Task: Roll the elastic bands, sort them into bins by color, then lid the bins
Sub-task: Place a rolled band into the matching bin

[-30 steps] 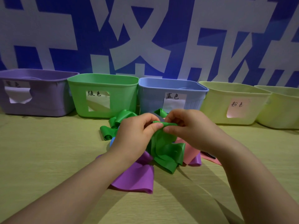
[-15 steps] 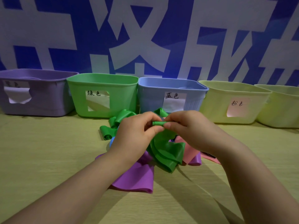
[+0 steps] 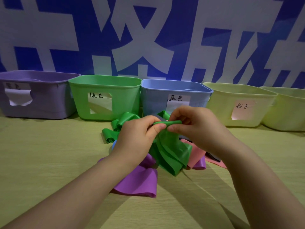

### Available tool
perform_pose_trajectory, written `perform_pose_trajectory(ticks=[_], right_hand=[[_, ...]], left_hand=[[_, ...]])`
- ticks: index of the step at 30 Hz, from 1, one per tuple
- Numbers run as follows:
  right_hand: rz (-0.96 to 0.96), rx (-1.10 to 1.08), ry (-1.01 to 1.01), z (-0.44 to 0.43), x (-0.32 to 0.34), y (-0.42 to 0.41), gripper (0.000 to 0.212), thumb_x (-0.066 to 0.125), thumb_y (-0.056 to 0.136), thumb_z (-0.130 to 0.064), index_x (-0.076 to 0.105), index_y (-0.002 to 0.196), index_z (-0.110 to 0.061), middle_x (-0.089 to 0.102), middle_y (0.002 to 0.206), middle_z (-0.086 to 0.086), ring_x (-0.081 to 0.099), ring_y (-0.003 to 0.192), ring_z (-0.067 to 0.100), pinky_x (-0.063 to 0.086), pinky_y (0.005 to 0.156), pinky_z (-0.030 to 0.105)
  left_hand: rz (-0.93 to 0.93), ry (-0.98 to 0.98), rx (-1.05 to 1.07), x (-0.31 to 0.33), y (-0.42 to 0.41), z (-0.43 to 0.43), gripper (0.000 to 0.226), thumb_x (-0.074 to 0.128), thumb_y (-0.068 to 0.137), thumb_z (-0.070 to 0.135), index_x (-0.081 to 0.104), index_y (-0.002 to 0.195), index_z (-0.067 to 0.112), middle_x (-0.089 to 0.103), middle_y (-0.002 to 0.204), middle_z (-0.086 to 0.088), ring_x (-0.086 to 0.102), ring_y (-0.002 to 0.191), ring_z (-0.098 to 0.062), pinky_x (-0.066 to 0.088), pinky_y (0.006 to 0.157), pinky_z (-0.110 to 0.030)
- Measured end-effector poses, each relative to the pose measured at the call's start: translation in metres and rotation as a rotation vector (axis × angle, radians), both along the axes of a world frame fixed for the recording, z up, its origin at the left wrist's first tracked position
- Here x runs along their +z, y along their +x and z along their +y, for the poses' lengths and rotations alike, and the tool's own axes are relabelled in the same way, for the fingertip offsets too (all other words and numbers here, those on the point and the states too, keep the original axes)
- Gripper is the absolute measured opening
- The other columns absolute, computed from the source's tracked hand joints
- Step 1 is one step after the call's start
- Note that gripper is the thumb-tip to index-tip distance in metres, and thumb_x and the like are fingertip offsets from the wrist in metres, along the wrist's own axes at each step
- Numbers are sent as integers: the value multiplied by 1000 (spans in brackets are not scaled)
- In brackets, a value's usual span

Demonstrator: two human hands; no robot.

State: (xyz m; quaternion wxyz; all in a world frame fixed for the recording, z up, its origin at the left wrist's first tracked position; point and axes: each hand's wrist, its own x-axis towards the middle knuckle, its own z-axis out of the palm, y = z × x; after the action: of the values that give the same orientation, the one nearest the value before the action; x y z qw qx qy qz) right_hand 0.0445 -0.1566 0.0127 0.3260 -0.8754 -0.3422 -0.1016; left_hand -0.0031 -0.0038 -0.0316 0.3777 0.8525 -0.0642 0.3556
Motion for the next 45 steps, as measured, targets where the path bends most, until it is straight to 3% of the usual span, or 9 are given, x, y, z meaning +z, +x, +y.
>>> perform_pose_trajectory(ticks=[4, 7, 10, 18, 23, 26, 31, 38, 45], right_hand=[[5, 17, -5, 0, 1, 0, 7, 67, 82, -32, 61, 85, -29, 65, 75, -7, 63, 70, 12, 47, 60, 20], [7, 14, -5, -1, 2, 0, 6, 63, 84, -34, 63, 87, -29, 66, 74, -5, 62, 69, 11, 45, 61, 21], [26, 24, -35, -1, 2, -1, 8, 60, 86, -36, 63, 88, -29, 65, 74, -4, 61, 68, 11, 44, 58, 18], [-6, 20, -27, 2, 0, 1, 27, 62, 81, -44, 65, 102, -27, 65, 88, -8, 57, 80, 4, 46, 71, 22], [-37, 12, 44, 1, -2, 3, 21, 71, 76, -35, 51, 77, -41, 59, 76, -10, 53, 68, 0, 42, 63, 16], [-33, 5, 45, 1, -2, 3, 11, 69, 79, -33, 58, 82, -35, 58, 72, -12, 52, 66, -2, 40, 59, 13], [-20, -2, 12, 0, -2, 3, 13, 63, 83, -36, 63, 93, -28, 62, 79, -10, 56, 73, 1, 45, 65, 18], [-25, -16, -34, 1, -1, 1, 17, 60, 85, -39, 64, 95, -26, 57, 72, -13, 52, 67, -1, 40, 57, 14], [-9, -25, -39, 3, 0, -1, 31, 50, 88, -46, 66, 93, -19, 66, 80, -2, 58, 78, 11, 47, 70, 30]], left_hand=[[-36, -51, -2, 2, -4, -3, 12, 69, 80, 29, 65, 90, 25, 62, 63, 2, 55, 64, -10, 39, 57, -17], [-25, -67, -16, 2, -5, -5, 21, 76, 74, 18, 62, 88, 27, 64, 67, 3, 57, 64, -9, 44, 61, -18], [-22, -60, -2, 2, -4, -3, 11, 72, 78, 17, 65, 88, 19, 64, 68, -1, 58, 67, -14, 47, 64, -28], [-61, -11, 27, 3, -1, 1, 22, 54, 78, 34, 69, 84, 19, 61, 65, 11, 54, 68, -5, 38, 61, -16], [-54, 6, 37, 3, 0, 3, 26, 50, 81, 36, 69, 82, 18, 53, 57, 16, 52, 63, 1, 34, 56, -8], [-44, 15, 22, 2, 0, 0, 27, 48, 82, 35, 68, 83, 17, 53, 56, 14, 52, 66, -5, 34, 56, -8], [5, -61, -39, 2, -2, -2, 11, 67, 83, 25, 63, 92, 22, 58, 65, 13, 52, 62, 1, 37, 57, -10], [1, -114, -19, 1, -2, -2, 13, 68, 76, 31, 64, 83, 22, 66, 71, 0, 62, 71, -18, 50, 68, -40], [-26, -22, 2, 2, -1, 0, 26, 51, 80, 37, 67, 82, 17, 59, 60, 7, 53, 64, -9, 36, 57, -16]])
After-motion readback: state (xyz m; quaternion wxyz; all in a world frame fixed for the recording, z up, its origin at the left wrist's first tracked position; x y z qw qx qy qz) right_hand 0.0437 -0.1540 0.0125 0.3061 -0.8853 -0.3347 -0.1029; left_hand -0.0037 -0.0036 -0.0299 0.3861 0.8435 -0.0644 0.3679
